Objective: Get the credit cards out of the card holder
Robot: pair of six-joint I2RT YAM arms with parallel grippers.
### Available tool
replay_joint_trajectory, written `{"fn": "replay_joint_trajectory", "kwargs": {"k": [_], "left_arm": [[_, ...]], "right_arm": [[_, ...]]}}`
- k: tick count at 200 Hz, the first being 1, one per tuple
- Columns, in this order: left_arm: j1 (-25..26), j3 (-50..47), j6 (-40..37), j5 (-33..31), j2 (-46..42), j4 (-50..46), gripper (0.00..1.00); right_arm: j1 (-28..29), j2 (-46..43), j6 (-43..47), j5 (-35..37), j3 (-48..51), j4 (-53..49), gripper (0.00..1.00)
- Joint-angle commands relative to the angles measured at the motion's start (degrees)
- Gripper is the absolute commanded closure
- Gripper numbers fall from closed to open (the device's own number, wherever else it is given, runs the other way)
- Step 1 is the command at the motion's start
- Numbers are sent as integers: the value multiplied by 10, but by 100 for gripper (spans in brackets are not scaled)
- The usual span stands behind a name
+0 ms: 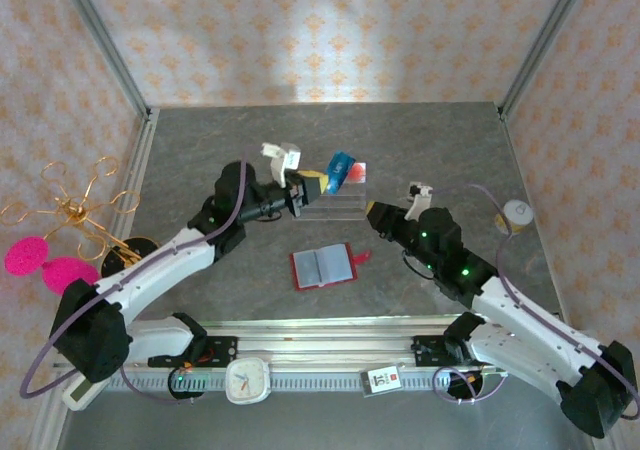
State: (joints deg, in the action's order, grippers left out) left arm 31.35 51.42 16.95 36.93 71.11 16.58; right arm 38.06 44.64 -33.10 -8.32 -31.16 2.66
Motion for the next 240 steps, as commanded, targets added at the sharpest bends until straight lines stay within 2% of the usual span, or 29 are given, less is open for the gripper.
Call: {"fn": "replay_joint_trajectory", "kwargs": {"k": [1,13,28,52,91,139,179,240], "left_arm": [[-4,98,-257,33,41,-235,100],[-4,153,-350,40,70,-311,100],[-4,212,-424,31,105,-370,100],[-4,302,-507,30,173,-445,100],[-5,449,-607,-9,296,-575,100],[-15,533,-668,-17,403,-601,100],[-38,633,-696,6,488,-653,100],[-40,637,-728,28,516,-658,100]], "right_arm": [[-9,-16,15,25,-4,-64,68],[-12,-18,15,20,-1,-69,68],[-15,-19,18,22,0,-78,68],[-24,-19,21,37,-4,-92,68],[-62,-10,32,27,-9,-93,69],[-137,21,46,-15,-14,-80,68],[-174,55,53,-37,-15,-61,69],[-202,94,66,-48,-25,-48,69]]}}
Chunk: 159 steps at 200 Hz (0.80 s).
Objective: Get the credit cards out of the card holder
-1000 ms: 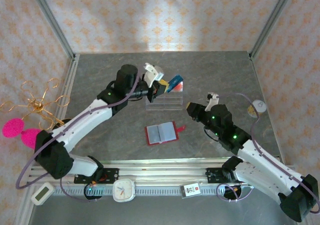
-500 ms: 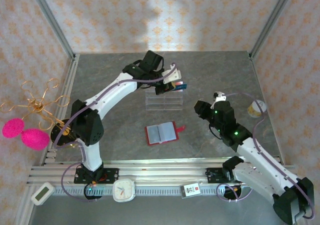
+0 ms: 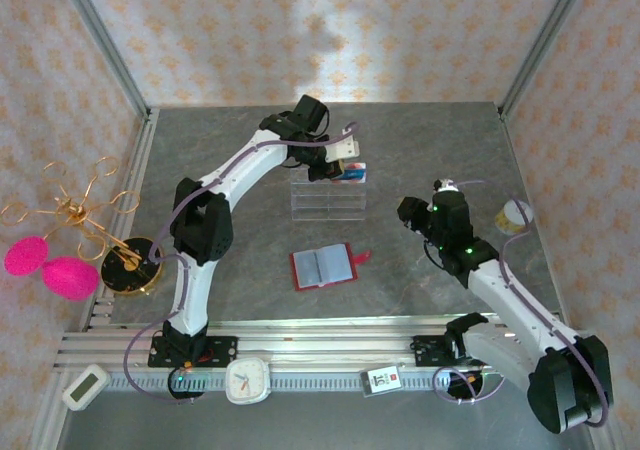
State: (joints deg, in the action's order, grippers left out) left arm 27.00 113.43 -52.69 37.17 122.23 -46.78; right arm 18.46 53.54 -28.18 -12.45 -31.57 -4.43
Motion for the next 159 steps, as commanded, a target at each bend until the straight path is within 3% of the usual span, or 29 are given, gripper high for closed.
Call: {"fn": "replay_joint_trajectory", "kwargs": {"k": [1,159], "left_arm": [[4,16,-32,26,5,-24,100],[1,17,-41,34,42,-14,100]], "right_arm": [[-7,6,17,-7,-21,24,69],[-9,23,16,-16,-24,31,69]]}}
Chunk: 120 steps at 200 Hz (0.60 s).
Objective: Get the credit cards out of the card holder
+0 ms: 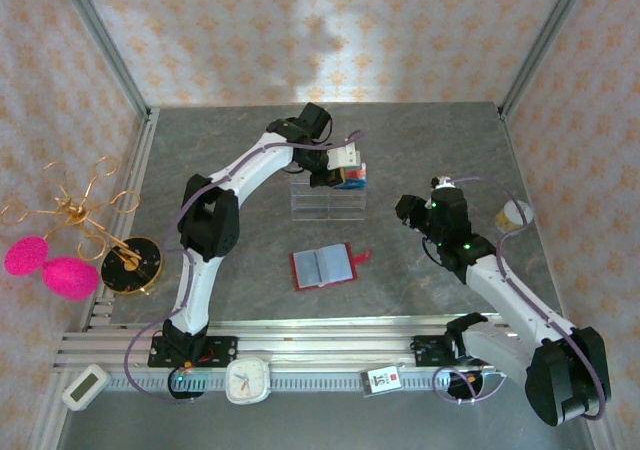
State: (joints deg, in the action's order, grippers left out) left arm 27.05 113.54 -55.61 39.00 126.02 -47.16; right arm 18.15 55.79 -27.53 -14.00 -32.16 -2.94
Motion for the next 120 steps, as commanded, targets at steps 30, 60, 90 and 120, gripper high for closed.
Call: {"fn": "replay_joint_trajectory", "kwargs": {"k": [30,60,90,120], "left_arm": [[0,15,-9,16,8,-14,100],[0,19,24,3,10,-2,100],[0,25,54,4,9,6,79],[-1,30,89,18,-9,23,75]], "right_arm": [[-6,4,9,-1,-18,19,69],[-6,5,9,-4,-16,21,69],[-6,2,10,-14,-15,21,66],[-6,0,13,-31,-15,22,54]]}}
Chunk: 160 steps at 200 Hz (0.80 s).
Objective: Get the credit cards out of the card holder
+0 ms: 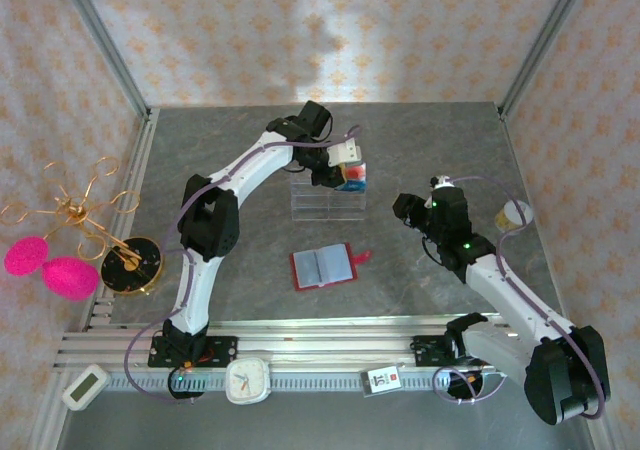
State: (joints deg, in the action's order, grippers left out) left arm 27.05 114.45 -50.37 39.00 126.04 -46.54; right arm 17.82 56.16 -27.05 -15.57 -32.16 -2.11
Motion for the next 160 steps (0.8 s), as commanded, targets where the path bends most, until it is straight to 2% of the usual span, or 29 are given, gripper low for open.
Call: {"fn": "replay_joint_trajectory", "kwargs": {"k": [1,31,49,61,80,98,119,143,160], "left_arm": [[0,21,37,18,-11,17,75],[-3,12,90,62,-58,52,75],[-3,-37,146,97,-113,114,74],[-3,-106,203,119,-169,188,73],[-1,-278,352,130,-285,405,70],[-1,-460,523,90,-389,653,62],[-1,-616,669,18,-475,828,56],[0,-721,775,-45,-535,875,56],[-1,-778,816,-96,-575,853,57]], "right_arm": [[-3,-3,9,-16,-15,14,54],[-2,14,20,-63,-17,19,53],[13,28,20,-81,-12,29,53],[44,38,23,-70,-13,33,53],[122,64,31,-36,-24,37,52],[202,109,47,7,-43,34,52],[287,181,68,47,-72,35,52],[368,266,98,89,-117,25,52],[414,319,115,128,-151,13,53]]}}
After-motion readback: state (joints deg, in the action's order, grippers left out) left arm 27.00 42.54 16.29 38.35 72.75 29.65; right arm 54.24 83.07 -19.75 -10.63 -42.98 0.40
